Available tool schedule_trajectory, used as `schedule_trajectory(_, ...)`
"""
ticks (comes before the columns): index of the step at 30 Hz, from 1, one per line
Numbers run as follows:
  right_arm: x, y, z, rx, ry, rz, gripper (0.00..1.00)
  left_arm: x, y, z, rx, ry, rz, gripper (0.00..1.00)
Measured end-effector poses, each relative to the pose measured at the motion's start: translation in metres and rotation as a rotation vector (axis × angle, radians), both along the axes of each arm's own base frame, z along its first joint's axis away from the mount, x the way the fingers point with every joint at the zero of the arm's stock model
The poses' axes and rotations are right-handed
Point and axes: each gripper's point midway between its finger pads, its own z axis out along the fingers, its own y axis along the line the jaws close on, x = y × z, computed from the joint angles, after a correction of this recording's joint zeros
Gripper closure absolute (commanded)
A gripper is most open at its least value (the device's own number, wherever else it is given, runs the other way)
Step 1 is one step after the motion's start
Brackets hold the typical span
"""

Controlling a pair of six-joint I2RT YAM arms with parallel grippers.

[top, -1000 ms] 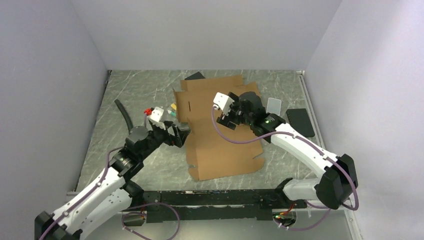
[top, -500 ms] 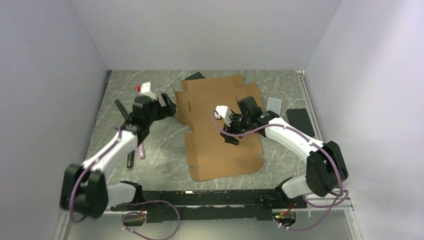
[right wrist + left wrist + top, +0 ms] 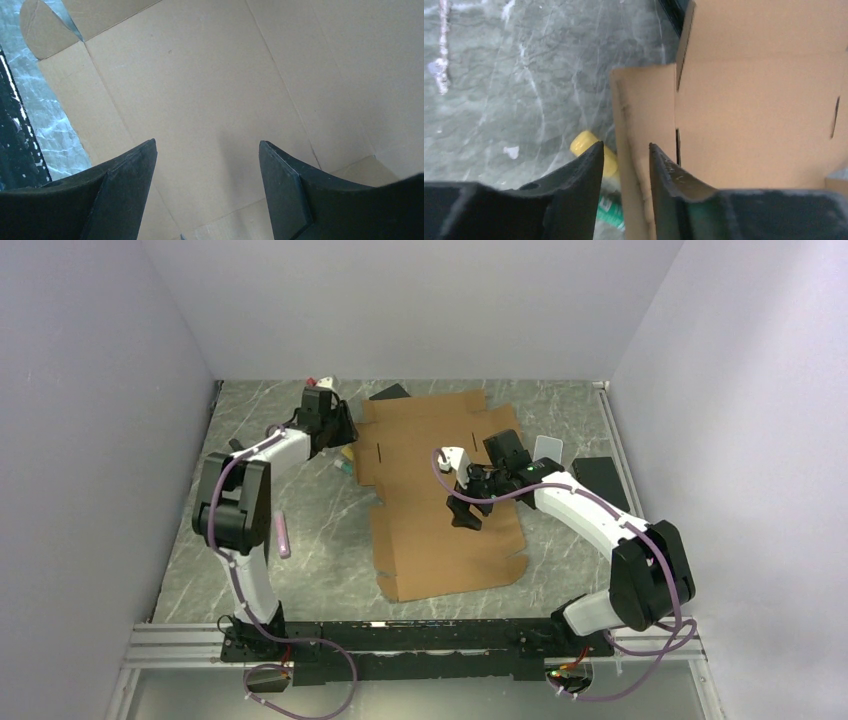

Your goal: Fold the paper box

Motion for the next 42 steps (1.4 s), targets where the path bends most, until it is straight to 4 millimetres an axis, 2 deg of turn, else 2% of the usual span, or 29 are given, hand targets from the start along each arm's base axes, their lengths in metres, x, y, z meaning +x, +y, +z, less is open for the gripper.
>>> schedule_trajectory(1,0.0,0.0,0.0,0.001,0.001,0.001,0.21,0.006,-0.002,-0.004,0.013,0.011,-0.01,0.99)
schedule_trajectory(3,0.0,0.0,0.0,0.004,0.003,-0.001,0.21,0.012,-0.002,-0.013,0.035,0.028,-0.012,1.0)
schedule_trajectory(6,0.003,-0.006,0.002,0.011,0.01,-0.027,0.17,0.008,-0.006,-0.017,0.076,0.03,-0.037,1.0)
schedule_trajectory(9,0.011,-0.021,0.012,0.034,0.002,-0.078,0.01,-0.003,-0.022,-0.003,0.163,-0.079,-0.106,1.0)
schedule_trajectory(11,0.025,-0.039,0.03,0.06,-0.043,-0.138,0.01,-0.022,-0.04,0.013,0.205,-0.181,-0.178,1.0)
schedule_trajectory(14,0.052,-0.071,0.072,0.104,-0.179,-0.215,0.0,-0.051,-0.068,0.049,0.222,-0.399,-0.304,1.0)
schedule_trajectory(16,0.071,-0.09,0.108,0.116,-0.305,-0.226,0.0,-0.059,-0.075,0.071,0.226,-0.528,-0.356,1.0)
schedule_trajectory(18,0.087,-0.099,0.137,0.109,-0.419,-0.194,0.01,-0.06,-0.076,0.091,0.23,-0.647,-0.379,1.0)
schedule_trajectory(22,0.118,-0.097,0.185,0.085,-0.568,-0.082,0.01,-0.069,-0.077,0.11,0.241,-0.789,-0.432,1.0)
schedule_trajectory(26,0.158,-0.089,0.21,0.096,-0.56,-0.029,0.01,-0.085,-0.082,0.121,0.247,-0.878,-0.494,1.0)
schedule_trajectory(28,0.171,-0.082,0.21,0.115,-0.512,0.001,0.01,-0.091,-0.083,0.132,0.247,-0.923,-0.509,1.0)
schedule_trajectory(30,0.175,-0.078,0.197,0.127,-0.445,0.018,0.01,-0.094,-0.083,0.141,0.244,-0.96,-0.516,1.0)
schedule_trajectory(35,0.159,-0.069,0.14,0.124,-0.212,0.028,0.07,-0.1,-0.084,0.15,0.241,-1.007,-0.524,1.0)
schedule_trajectory(39,0.145,-0.063,0.124,0.117,-0.129,0.033,0.2,-0.1,-0.084,0.149,0.239,-1.008,-0.526,1.0)
schedule_trajectory(42,0.14,-0.058,0.121,0.103,-0.105,0.032,0.18,-0.1,-0.084,0.15,0.238,-1.012,-0.524,1.0)
